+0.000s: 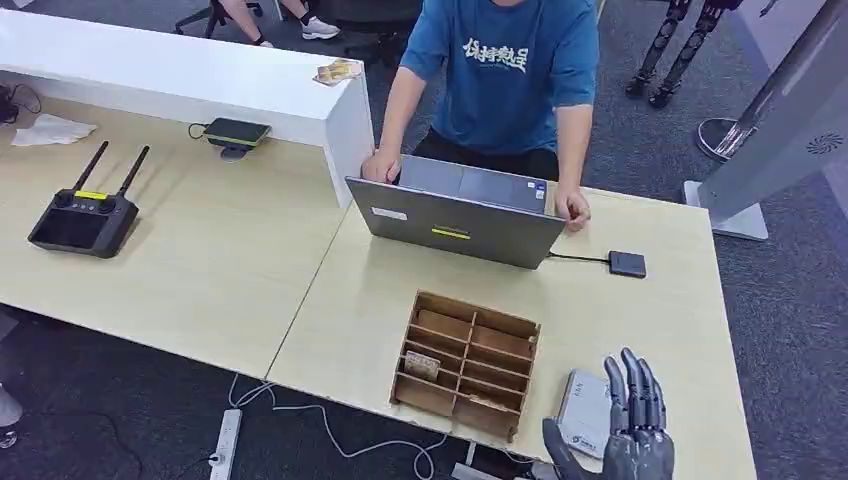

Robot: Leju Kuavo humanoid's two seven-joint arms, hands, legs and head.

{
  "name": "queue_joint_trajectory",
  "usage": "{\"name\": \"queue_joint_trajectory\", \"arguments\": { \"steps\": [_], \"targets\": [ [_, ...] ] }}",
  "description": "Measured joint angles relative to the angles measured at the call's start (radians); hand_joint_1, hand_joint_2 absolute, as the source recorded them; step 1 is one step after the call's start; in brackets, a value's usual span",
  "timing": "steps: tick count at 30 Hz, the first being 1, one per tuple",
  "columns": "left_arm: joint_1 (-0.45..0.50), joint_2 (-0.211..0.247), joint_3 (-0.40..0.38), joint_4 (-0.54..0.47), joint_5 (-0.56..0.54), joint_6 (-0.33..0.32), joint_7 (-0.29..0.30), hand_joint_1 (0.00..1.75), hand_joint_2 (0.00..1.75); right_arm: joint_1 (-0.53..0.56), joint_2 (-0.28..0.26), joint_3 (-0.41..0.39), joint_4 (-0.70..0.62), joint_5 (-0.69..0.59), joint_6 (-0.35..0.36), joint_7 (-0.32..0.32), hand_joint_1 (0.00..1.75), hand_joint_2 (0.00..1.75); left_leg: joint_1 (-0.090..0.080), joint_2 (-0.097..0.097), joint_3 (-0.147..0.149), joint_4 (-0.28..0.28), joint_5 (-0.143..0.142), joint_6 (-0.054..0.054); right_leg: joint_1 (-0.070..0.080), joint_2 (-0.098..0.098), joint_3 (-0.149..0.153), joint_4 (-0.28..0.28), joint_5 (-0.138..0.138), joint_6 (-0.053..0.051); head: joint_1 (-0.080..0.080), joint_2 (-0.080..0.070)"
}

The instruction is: Pass the card to the sensor for recognition and then transmit it.

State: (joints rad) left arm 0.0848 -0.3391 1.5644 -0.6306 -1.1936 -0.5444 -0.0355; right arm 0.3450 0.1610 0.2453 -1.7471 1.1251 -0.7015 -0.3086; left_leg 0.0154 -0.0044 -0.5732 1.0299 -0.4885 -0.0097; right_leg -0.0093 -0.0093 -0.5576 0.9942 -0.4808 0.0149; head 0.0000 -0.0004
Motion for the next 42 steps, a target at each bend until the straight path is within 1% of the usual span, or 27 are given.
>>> {"name": "queue_joint_trajectory", "arguments": {
  "steps": [5,8,14,25,30,34,42],
  "targets": [
    [0.000,0.000,0.000,0.000,-0.003,-0.006,0.001,0.00,0.00,-0.016,-0.003,0.034,0.041,0.047,0.000,0.018,0.00,1.75,0.000,0.000,0.000,0.000,0.000,0.000,0.000,0.000,0.000,0.000,0.000,0.000,0.000,0.000],
    [0.000,0.000,0.001,0.000,-0.003,-0.006,0.001,0.00,0.00,-0.015,-0.002,0.042,0.054,0.053,0.000,0.003,0.00,1.75,0.000,0.000,0.000,0.000,0.000,0.000,0.000,0.000,0.000,0.000,0.000,0.000,0.000,0.000],
    [0.000,0.000,0.003,0.000,-0.002,-0.009,0.001,0.00,0.00,-0.011,0.007,0.058,0.078,0.055,0.000,0.000,0.00,1.75,0.000,0.000,0.000,0.000,0.000,0.000,0.000,0.000,0.000,0.000,0.000,0.000,0.000,0.000],
    [0.000,0.000,0.003,0.000,0.008,0.003,0.003,0.00,0.00,-0.014,-0.003,0.085,0.124,0.060,0.000,0.033,0.00,1.75,0.000,0.000,0.000,0.000,0.000,0.000,0.000,0.000,0.000,0.000,0.000,0.000,0.000,0.000],
    [0.000,0.000,0.003,0.000,0.000,0.006,0.003,0.00,0.00,-0.020,-0.005,0.088,0.137,0.098,0.000,0.006,0.00,1.75,0.000,0.000,0.000,0.000,0.000,0.000,0.000,0.000,0.000,0.000,0.000,0.000,0.000,0.000],
    [0.000,0.000,0.003,0.000,-0.017,-0.006,0.003,0.00,0.00,-0.036,-0.004,0.088,0.168,0.112,0.000,-0.014,0.00,1.75,0.000,0.000,0.000,0.000,0.000,0.000,0.000,0.000,0.000,0.000,0.000,0.000,0.000,0.000],
    [0.000,0.000,0.003,0.000,-0.026,-0.016,0.002,0.00,0.00,-0.055,-0.004,0.090,0.212,0.113,0.000,-0.023,0.00,1.75,0.000,0.000,0.000,0.000,0.000,0.000,0.000,0.000,0.000,0.000,0.000,0.000,0.000,0.000]
  ]
}}
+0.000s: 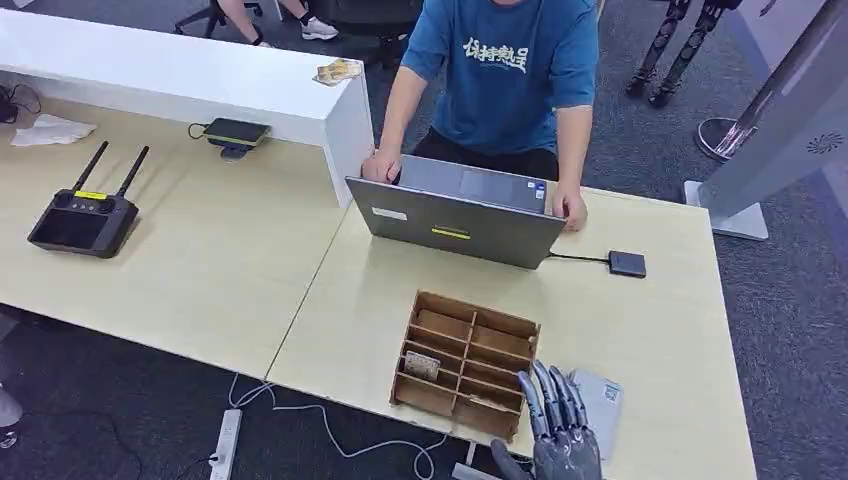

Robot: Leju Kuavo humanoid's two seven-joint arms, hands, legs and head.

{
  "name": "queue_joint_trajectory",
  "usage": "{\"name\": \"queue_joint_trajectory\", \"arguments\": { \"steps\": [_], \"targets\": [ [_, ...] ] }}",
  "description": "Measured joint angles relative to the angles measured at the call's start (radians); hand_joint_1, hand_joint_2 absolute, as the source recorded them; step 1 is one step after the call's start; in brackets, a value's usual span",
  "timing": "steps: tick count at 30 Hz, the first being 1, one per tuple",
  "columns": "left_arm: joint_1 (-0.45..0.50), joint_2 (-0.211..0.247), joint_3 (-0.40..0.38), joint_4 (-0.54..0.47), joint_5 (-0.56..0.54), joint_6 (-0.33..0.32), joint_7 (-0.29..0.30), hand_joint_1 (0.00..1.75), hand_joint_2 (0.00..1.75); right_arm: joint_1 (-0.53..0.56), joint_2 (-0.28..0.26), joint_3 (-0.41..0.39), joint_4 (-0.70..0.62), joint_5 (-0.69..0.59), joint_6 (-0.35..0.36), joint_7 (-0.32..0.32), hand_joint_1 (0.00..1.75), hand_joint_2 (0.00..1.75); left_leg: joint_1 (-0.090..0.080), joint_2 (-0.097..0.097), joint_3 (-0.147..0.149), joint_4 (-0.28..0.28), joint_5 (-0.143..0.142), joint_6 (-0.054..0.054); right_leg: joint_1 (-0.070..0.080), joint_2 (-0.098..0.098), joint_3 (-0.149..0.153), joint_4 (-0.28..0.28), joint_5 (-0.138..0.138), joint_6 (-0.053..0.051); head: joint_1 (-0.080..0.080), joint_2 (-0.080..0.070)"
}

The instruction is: Pass the card to the sensor for recognition and then transmit it.

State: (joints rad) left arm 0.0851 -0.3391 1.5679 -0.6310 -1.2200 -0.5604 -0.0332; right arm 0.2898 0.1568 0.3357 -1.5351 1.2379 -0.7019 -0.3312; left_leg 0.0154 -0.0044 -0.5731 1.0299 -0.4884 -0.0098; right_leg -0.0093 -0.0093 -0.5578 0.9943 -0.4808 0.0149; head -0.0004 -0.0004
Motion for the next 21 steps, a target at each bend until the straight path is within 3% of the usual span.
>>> {"name": "queue_joint_trajectory", "arguments": {
  "steps": [8,21],
  "targets": [
    [0.000,0.000,0.000,-0.002,0.000,-0.006,0.006,0.00,0.00,-0.023,-0.001,0.006,0.055,0.014,0.000,0.116,0.00,1.75,0.000,0.000,0.000,0.000,0.000,0.000,0.000,0.000,0.000,0.000,0.000,0.000,0.000,0.000],
    [0.001,0.000,0.000,-0.021,-0.008,-0.027,0.012,0.00,0.00,-0.092,-0.037,0.082,0.147,0.064,0.000,0.275,0.00,1.75,0.000,0.000,0.000,0.000,0.000,0.000,0.000,0.000,0.000,0.000,0.000,0.000,0.000,0.000]
  ]
}}
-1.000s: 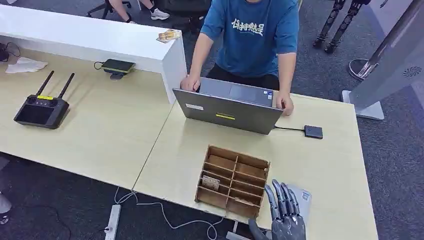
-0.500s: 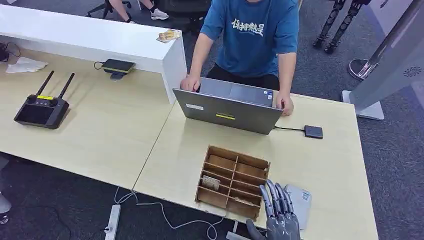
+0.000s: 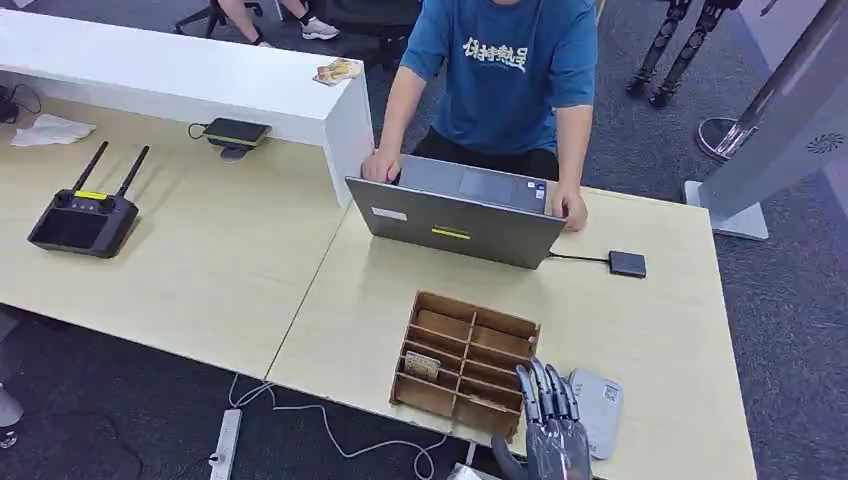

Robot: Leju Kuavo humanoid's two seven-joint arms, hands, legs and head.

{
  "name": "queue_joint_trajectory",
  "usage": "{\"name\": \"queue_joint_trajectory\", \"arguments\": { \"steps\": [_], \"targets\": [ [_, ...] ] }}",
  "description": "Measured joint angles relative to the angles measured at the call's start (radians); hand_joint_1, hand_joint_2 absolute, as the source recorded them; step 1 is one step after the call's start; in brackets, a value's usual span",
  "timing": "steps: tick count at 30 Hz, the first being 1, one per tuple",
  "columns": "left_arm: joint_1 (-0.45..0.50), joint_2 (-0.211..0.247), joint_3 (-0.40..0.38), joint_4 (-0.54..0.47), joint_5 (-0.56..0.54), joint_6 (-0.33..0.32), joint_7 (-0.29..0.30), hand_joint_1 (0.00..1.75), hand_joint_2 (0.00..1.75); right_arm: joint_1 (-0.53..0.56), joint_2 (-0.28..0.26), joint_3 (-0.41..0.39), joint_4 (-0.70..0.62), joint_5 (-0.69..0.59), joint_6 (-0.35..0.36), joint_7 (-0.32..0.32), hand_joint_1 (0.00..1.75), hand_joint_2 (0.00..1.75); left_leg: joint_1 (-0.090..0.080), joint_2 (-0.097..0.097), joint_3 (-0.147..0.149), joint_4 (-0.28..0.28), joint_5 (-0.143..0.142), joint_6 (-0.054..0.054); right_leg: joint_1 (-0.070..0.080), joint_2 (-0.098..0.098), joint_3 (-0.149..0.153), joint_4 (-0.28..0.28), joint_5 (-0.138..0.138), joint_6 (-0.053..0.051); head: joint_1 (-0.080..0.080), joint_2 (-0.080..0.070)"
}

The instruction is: Pass the card to the sensor for recognition and then transmit it.

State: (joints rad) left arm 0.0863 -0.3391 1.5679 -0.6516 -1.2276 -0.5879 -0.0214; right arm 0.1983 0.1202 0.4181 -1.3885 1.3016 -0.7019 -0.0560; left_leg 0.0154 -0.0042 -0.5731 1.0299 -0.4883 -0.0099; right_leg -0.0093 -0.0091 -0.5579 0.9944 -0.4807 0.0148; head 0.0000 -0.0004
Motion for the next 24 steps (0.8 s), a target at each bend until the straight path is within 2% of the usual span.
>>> {"name": "queue_joint_trajectory", "arguments": {
  "steps": [3,12,19,24],
  "targets": [
    [0.000,0.000,0.000,-0.009,-0.004,-0.008,0.000,0.00,0.00,-0.018,-0.015,0.031,0.018,0.037,0.000,0.052,0.00,1.75,0.000,0.000,0.000,0.000,0.000,0.000,0.000,0.000,0.000,0.000,0.000,0.000,0.000,0.000],
    [0.001,0.000,0.000,-0.016,-0.003,-0.009,0.004,0.00,0.00,-0.041,-0.062,0.109,0.032,0.079,-0.001,0.143,0.00,1.75,0.000,0.000,0.000,0.000,0.000,0.000,0.000,0.000,0.000,0.000,0.000,0.000,0.000,0.000],
    [0.001,0.000,0.000,-0.016,0.014,0.002,0.007,0.00,0.00,-0.041,-0.110,0.173,-0.002,0.075,-0.001,0.193,0.00,1.75,0.000,0.000,0.000,0.000,0.000,0.000,0.000,0.000,0.000,0.000,0.000,0.000,0.000,0.000],
    [0.001,0.000,0.000,-0.016,0.029,0.011,0.010,0.00,0.00,-0.048,-0.157,0.228,-0.036,0.007,-0.001,0.243,0.00,1.75,0.000,0.000,0.000,0.000,0.000,0.000,0.000,0.000,0.000,0.000,0.000,0.000,0.000,0.000]
  ]
}}
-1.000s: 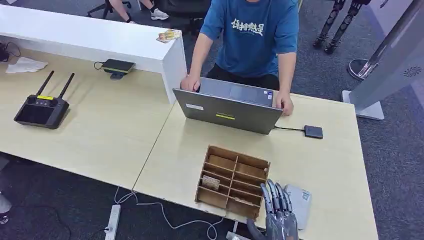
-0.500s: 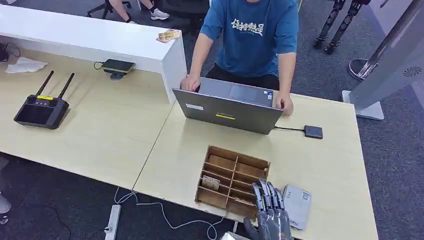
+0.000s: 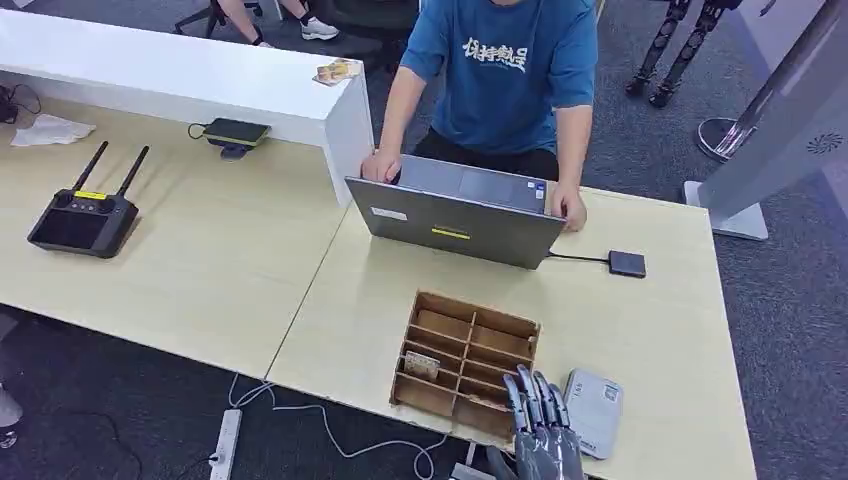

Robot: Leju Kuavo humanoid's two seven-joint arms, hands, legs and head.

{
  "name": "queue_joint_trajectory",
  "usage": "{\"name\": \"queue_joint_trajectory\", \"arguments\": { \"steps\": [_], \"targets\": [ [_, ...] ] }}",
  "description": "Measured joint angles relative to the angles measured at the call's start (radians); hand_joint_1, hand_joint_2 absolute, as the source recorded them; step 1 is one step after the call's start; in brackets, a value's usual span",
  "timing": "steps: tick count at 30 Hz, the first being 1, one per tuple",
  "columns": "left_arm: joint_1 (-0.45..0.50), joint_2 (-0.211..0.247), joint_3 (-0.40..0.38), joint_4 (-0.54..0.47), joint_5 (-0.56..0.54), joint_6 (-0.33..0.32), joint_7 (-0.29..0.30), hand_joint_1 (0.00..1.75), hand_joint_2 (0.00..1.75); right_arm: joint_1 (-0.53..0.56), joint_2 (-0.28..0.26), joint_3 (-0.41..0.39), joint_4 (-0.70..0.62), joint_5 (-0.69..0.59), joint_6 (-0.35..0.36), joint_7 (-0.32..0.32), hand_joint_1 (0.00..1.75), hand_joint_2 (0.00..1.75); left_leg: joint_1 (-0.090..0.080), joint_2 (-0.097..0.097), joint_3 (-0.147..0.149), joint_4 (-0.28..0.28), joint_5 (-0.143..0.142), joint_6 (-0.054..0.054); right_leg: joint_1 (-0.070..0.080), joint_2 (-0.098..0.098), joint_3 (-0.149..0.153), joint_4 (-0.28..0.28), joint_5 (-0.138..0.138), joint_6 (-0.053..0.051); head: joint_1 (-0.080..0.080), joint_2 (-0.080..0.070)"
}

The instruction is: Pass the card to the sensor for recognition and then transmit it.

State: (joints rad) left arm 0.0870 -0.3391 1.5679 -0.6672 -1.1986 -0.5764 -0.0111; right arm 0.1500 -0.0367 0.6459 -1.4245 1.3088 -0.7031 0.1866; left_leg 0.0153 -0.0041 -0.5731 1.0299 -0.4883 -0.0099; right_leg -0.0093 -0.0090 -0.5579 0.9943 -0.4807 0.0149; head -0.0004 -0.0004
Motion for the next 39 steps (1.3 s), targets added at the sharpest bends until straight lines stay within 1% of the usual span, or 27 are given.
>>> {"name": "queue_joint_trajectory", "arguments": {
  "steps": [2,5,11,17,25,28,33,39],
  "targets": [
    [0.000,0.000,0.000,0.000,0.007,0.003,0.002,0.00,0.00,-0.006,-0.023,0.031,-0.016,-0.035,0.000,0.011,0.00,1.75,0.000,0.000,0.000,0.000,0.000,0.000,0.000,0.000,0.000,0.000,0.000,0.000,0.000,0.000],
    [0.000,0.000,0.000,0.000,0.011,0.005,0.002,0.00,0.00,-0.017,-0.047,0.063,-0.032,-0.050,0.000,0.016,0.00,1.75,0.000,0.000,0.000,0.000,0.000,0.000,0.000,0.000,0.000,0.000,0.000,0.000,0.000,0.000],
    [0.000,0.000,0.000,0.000,0.011,0.005,0.002,0.00,0.00,-0.042,-0.065,0.103,-0.033,-0.080,0.000,0.023,0.00,1.75,0.000,0.000,0.000,0.000,0.000,0.000,0.000,0.000,0.000,0.000,0.000,0.000,0.000,0.000],
    [0.000,0.000,0.000,0.000,0.002,0.002,0.002,0.00,0.00,-0.071,-0.065,0.125,-0.001,-0.048,0.000,0.030,0.00,1.75,0.000,0.000,0.000,0.000,0.000,0.000,0.000,0.000,0.000,0.000,0.000,0.000,0.000,0.000],
    [0.000,0.000,0.000,0.000,-0.015,-0.004,0.002,0.00,0.00,-0.117,-0.059,0.145,0.079,0.037,0.003,0.045,0.00,1.75,0.000,0.000,0.000,0.000,0.000,0.000,0.000,0.000,0.000,0.000,0.000,0.000,0.000,0.000],
    [0.000,0.000,0.000,0.000,-0.016,-0.006,0.003,0.00,0.00,-0.129,-0.058,0.147,0.105,0.057,0.036,0.059,0.00,1.75,0.000,0.000,0.000,0.000,0.000,0.000,0.000,0.000,0.000,0.000,0.000,0.000,0.000,0.000],
    [0.000,0.000,0.000,0.000,-0.005,-0.010,0.009,0.00,0.00,-0.143,-0.059,0.147,0.120,0.025,0.092,0.073,0.00,1.75,0.000,0.000,0.000,0.000,0.000,0.000,0.000,0.000,0.000,0.000,0.000,0.000,0.000,0.000],
    [0.000,0.000,0.000,0.000,0.020,0.001,0.011,0.00,0.00,-0.135,-0.091,0.145,0.062,-0.033,0.128,0.084,0.00,1.75,0.000,0.000,0.000,0.000,0.000,0.000,0.000,0.000,0.000,0.000,0.000,0.000,0.000,0.000]
  ]
}}
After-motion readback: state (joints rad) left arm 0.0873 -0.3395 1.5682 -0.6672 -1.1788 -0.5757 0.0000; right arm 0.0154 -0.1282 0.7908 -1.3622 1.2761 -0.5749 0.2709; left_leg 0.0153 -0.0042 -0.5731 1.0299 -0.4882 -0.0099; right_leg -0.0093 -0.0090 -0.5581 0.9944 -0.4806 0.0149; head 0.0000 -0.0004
